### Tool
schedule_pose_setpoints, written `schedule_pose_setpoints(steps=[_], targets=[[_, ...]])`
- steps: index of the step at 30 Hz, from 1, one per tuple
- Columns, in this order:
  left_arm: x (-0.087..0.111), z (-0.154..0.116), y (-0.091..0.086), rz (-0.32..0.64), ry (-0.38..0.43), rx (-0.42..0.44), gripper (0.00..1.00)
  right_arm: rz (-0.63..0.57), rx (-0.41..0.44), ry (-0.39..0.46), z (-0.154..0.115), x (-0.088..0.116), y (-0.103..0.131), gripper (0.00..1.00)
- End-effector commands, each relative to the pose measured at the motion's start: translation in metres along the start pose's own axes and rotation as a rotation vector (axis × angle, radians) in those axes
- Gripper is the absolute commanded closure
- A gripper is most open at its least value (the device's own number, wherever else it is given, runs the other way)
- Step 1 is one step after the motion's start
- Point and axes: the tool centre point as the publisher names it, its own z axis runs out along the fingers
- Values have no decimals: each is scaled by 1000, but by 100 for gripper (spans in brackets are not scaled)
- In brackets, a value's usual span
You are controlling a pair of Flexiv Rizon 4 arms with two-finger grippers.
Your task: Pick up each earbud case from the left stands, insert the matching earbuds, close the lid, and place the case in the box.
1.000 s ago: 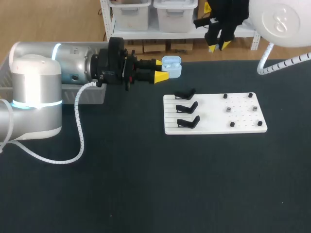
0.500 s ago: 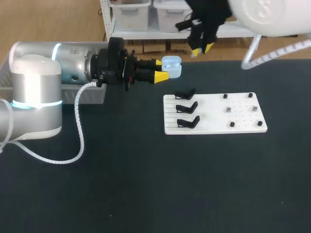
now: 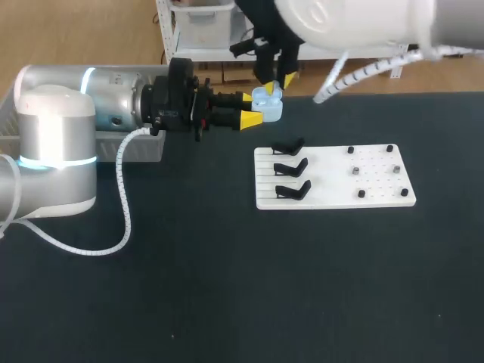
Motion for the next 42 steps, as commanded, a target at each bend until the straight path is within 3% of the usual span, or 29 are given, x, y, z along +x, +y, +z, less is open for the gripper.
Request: schedule_pose_setpoints(steps=[1, 42], targets=[[1, 0, -2, 4, -2, -6, 100, -15, 0, 32, 1, -7, 8, 100], [1, 0, -2, 4, -2, -6, 100, -26, 2, 50, 40, -24, -3, 100]])
